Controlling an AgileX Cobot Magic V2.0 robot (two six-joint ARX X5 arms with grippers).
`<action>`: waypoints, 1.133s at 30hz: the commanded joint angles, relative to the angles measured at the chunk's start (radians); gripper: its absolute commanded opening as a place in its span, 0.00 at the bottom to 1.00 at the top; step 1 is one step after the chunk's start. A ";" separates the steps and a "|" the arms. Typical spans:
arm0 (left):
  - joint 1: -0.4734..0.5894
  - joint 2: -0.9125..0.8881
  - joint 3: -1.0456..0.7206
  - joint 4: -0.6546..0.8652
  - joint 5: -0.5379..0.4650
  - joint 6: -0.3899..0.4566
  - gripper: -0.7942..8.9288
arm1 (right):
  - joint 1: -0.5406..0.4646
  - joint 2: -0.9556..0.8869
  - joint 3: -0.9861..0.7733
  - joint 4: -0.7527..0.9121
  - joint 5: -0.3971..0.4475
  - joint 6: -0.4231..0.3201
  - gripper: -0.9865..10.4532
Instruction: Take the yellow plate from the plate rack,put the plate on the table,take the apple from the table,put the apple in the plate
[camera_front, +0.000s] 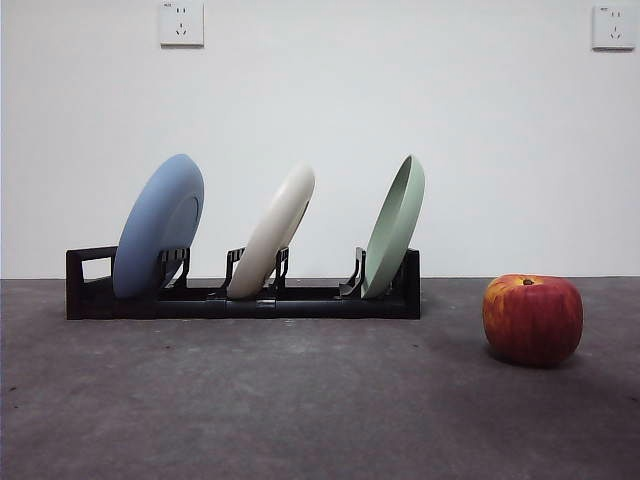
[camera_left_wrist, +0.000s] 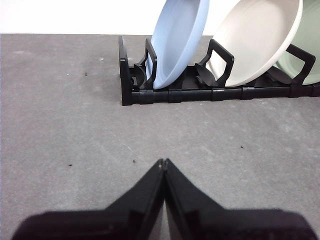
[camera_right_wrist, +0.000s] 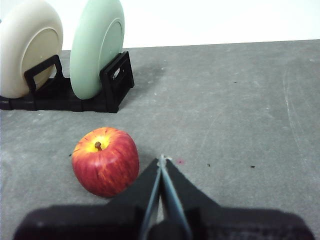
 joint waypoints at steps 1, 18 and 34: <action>0.003 0.000 -0.010 0.007 0.000 -0.005 0.08 | -0.001 -0.001 -0.010 0.014 0.000 0.012 0.09; 0.002 0.072 0.232 -0.108 0.061 -0.133 0.08 | 0.000 0.060 0.211 -0.065 -0.006 0.169 0.08; 0.001 0.386 0.714 -0.477 0.318 -0.047 0.08 | 0.000 0.416 0.763 -0.546 -0.086 0.017 0.08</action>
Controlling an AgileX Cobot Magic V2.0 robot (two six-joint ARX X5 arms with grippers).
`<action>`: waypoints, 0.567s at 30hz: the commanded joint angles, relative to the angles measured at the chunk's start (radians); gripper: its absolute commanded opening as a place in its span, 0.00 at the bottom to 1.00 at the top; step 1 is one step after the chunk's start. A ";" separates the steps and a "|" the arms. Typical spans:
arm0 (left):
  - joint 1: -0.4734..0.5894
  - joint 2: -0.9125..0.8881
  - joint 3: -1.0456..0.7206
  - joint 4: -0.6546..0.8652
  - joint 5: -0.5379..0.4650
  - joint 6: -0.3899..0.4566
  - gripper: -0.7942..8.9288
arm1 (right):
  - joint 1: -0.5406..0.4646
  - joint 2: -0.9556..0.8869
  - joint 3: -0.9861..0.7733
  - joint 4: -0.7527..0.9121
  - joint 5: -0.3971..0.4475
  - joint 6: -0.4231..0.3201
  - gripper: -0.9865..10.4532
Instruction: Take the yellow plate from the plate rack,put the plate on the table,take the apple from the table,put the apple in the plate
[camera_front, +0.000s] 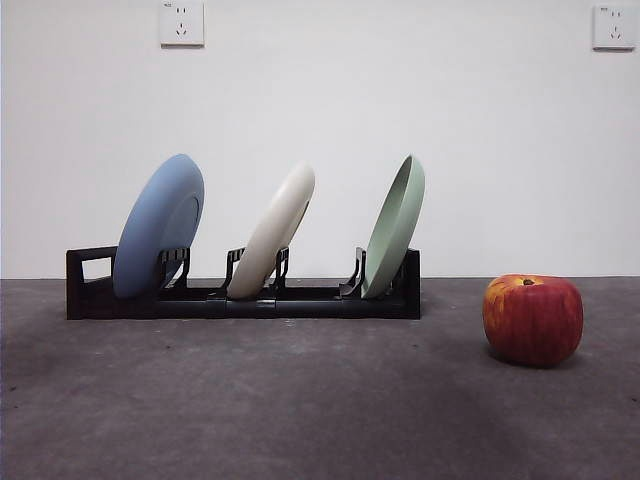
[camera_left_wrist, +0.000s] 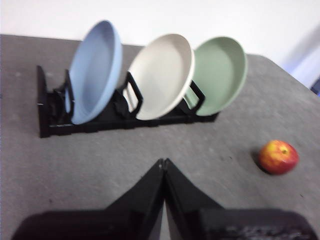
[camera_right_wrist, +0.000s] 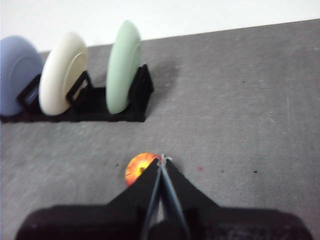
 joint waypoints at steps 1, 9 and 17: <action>0.001 0.048 0.089 -0.084 0.041 0.061 0.08 | 0.000 0.056 0.102 -0.053 -0.037 -0.056 0.08; -0.001 0.119 0.258 -0.250 0.054 0.120 0.08 | 0.000 0.203 0.279 -0.231 -0.105 -0.129 0.08; -0.027 0.140 0.293 -0.282 0.053 0.125 0.10 | 0.000 0.250 0.310 -0.320 -0.130 -0.171 0.09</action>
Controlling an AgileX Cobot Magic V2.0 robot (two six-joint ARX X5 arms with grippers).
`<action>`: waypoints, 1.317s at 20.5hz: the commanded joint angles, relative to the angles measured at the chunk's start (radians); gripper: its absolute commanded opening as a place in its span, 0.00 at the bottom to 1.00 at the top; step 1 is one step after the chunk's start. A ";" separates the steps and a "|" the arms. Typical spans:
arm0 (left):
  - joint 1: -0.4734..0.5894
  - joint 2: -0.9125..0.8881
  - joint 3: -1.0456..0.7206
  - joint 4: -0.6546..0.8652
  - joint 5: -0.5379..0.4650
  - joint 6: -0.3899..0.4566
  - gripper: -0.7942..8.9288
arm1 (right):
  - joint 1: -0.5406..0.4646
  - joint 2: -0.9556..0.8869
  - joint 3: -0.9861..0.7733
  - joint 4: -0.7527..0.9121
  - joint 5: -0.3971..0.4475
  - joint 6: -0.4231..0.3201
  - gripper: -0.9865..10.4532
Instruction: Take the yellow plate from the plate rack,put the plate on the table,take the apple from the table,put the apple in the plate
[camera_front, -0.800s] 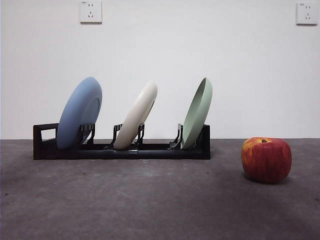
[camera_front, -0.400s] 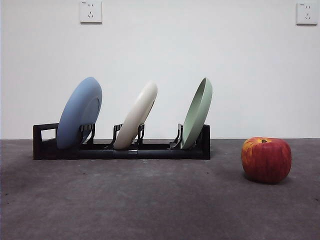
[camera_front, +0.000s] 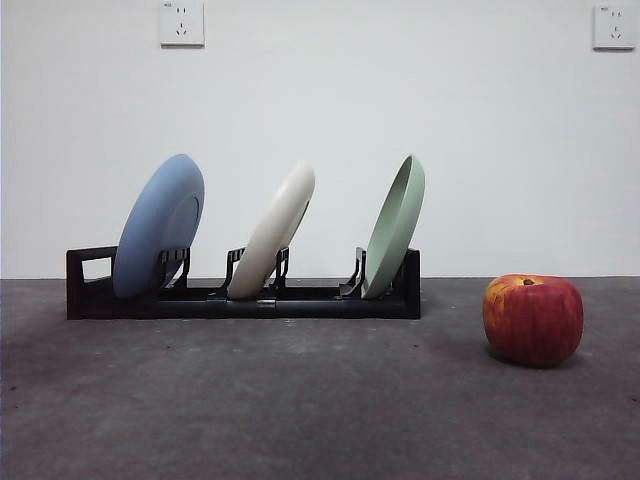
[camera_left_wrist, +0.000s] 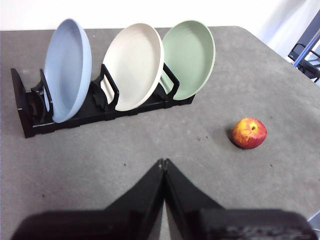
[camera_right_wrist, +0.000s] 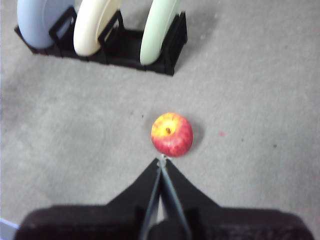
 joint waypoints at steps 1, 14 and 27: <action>-0.006 0.007 0.000 -0.004 0.003 0.007 0.19 | 0.000 -0.004 0.008 0.000 -0.005 -0.013 0.13; -0.050 0.081 0.013 0.061 0.080 -0.014 0.67 | 0.000 0.017 0.010 -0.025 -0.044 -0.011 0.66; -0.373 0.833 0.576 0.198 -0.142 0.069 0.67 | 0.000 0.102 0.010 -0.027 -0.087 -0.011 0.66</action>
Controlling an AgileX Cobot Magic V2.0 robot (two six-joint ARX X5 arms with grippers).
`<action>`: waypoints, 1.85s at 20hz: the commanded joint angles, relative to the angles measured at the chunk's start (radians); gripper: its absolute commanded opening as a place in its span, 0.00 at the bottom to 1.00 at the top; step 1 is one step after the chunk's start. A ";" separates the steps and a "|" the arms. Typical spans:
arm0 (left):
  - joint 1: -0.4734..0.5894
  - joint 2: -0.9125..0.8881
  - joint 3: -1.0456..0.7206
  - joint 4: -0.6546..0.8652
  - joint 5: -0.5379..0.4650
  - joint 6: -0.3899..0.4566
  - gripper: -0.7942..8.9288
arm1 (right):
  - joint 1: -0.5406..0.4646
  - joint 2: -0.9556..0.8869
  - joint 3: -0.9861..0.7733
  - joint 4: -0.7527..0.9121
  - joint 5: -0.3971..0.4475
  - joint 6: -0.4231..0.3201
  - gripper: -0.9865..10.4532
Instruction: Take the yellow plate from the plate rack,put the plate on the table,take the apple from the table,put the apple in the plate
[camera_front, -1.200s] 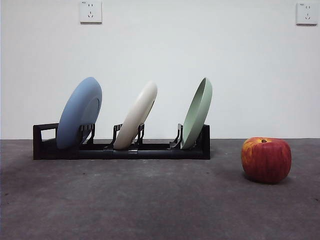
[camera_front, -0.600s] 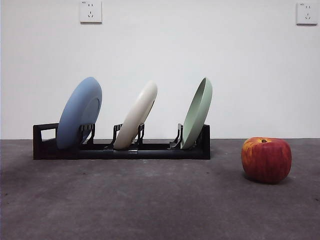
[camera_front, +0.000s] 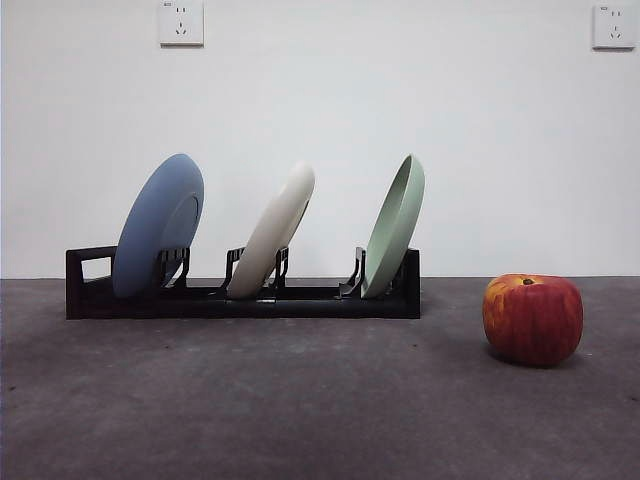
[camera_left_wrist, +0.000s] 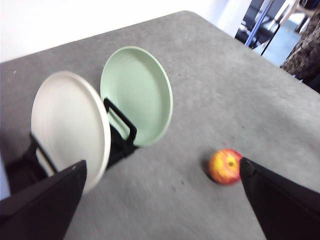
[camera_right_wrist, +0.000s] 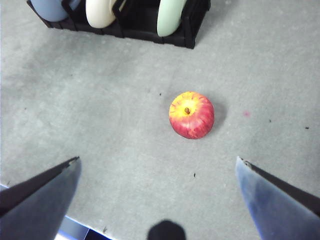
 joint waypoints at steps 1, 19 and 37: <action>-0.030 0.176 0.133 0.006 -0.043 0.049 0.67 | 0.000 0.008 0.005 0.005 -0.006 -0.006 0.66; -0.048 0.774 0.417 0.060 -0.181 0.059 0.63 | 0.000 0.060 0.005 0.008 -0.001 -0.006 0.66; -0.040 0.770 0.418 0.027 -0.094 0.048 0.16 | 0.000 0.087 0.005 0.010 -0.001 -0.007 0.66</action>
